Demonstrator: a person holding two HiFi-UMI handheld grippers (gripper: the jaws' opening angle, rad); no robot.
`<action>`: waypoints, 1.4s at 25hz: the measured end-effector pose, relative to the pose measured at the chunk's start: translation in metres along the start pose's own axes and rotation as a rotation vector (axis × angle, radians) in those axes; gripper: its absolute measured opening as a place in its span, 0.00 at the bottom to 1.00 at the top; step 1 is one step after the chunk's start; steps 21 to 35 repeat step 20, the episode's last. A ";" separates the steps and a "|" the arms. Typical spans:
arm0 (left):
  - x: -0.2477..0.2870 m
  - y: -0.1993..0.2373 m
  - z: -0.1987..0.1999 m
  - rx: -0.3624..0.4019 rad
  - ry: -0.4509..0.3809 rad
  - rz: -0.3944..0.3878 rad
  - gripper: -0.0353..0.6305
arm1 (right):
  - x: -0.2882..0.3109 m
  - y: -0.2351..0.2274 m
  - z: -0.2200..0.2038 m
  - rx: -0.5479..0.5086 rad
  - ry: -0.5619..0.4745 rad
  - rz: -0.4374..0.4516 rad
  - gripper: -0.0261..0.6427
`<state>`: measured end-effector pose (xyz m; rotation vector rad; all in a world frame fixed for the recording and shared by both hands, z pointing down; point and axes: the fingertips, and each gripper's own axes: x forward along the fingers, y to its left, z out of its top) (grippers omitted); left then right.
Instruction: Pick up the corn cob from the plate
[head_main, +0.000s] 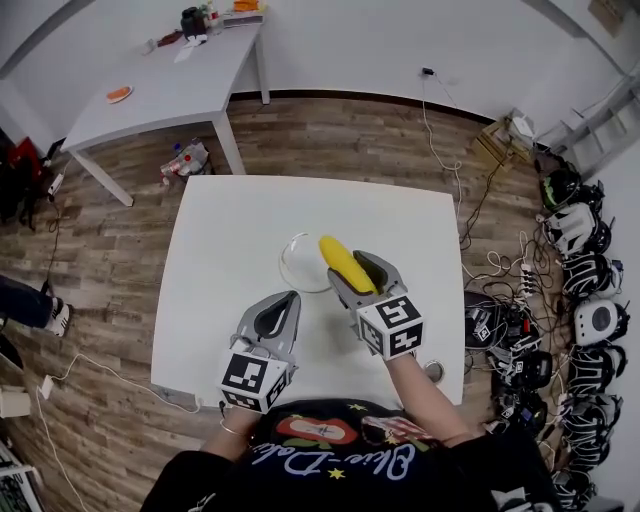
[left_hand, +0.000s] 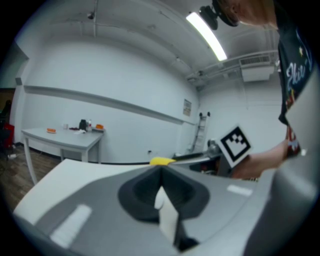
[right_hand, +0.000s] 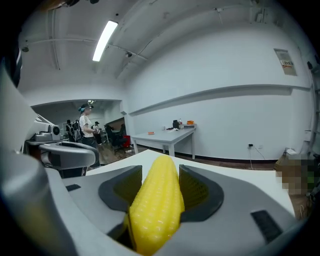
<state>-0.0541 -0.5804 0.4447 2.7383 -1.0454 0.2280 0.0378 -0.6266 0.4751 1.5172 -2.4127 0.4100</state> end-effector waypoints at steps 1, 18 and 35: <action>0.000 -0.003 0.000 0.001 0.000 0.001 0.05 | -0.002 0.000 -0.004 -0.002 0.006 0.002 0.40; -0.006 -0.004 0.000 0.012 0.003 0.021 0.05 | -0.010 0.004 -0.003 0.052 -0.033 0.014 0.40; -0.006 -0.004 0.000 0.012 0.004 0.020 0.05 | -0.011 0.004 0.001 0.051 -0.042 0.013 0.40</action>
